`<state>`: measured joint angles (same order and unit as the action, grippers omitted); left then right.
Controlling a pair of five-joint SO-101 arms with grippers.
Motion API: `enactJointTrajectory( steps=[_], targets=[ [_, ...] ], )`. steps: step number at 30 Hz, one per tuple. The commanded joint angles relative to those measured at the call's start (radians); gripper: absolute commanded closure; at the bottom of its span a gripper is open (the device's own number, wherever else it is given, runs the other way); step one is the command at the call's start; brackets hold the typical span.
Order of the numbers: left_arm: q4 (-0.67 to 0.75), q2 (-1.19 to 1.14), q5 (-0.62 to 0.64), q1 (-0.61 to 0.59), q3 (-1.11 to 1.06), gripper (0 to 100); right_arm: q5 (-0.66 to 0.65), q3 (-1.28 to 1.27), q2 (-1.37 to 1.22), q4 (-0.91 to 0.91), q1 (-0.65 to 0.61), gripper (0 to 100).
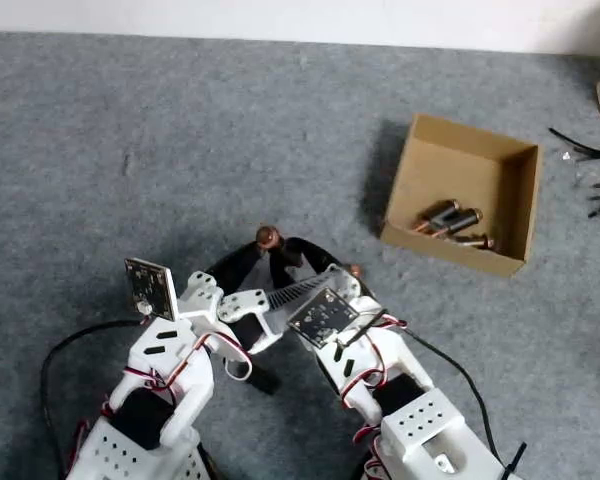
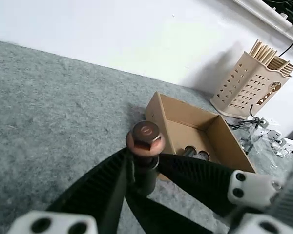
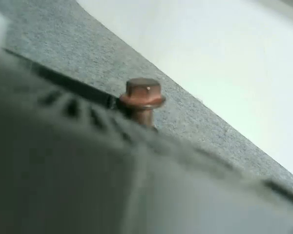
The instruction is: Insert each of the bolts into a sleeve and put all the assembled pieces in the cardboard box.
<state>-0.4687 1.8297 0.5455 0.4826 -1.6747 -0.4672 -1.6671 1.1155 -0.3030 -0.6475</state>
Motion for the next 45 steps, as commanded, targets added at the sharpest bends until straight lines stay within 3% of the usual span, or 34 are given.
enactJointTrajectory(
  steps=[1, 9, 17, 24, 29, 39, 45],
  targets=[
    [-0.008, -0.008, 0.063, -0.022, 0.005, 53, -0.003, -0.071, 0.022, -0.036, 0.002, 99.4],
    [0.133, -0.008, 0.235, -0.255, 0.01, 55, -0.003, -0.071, 0.022, -0.036, 0.004, 99.4],
    [0.13, -0.01, 0.261, -0.283, 0.01, 64, -0.005, -0.071, 0.022, -0.036, 0.022, 99.4],
    [-0.052, -0.01, -0.109, -0.366, 0.028, 80, 0.066, -0.071, 0.024, -0.038, 0.107, 99.4],
    [-0.086, -0.01, -0.269, -0.369, 0.022, 90, 0.152, -0.071, 0.024, -0.038, 0.193, 99.4],
    [-0.137, -0.012, -0.54, -0.371, -0.012, 99, 0.216, -0.079, 0.019, -0.038, 0.312, 99.4],
    [-0.124, -0.012, -0.559, -0.418, -0.019, 99, 0.215, -0.07, 0.016, -0.028, 0.395, 99.4]
  ],
)
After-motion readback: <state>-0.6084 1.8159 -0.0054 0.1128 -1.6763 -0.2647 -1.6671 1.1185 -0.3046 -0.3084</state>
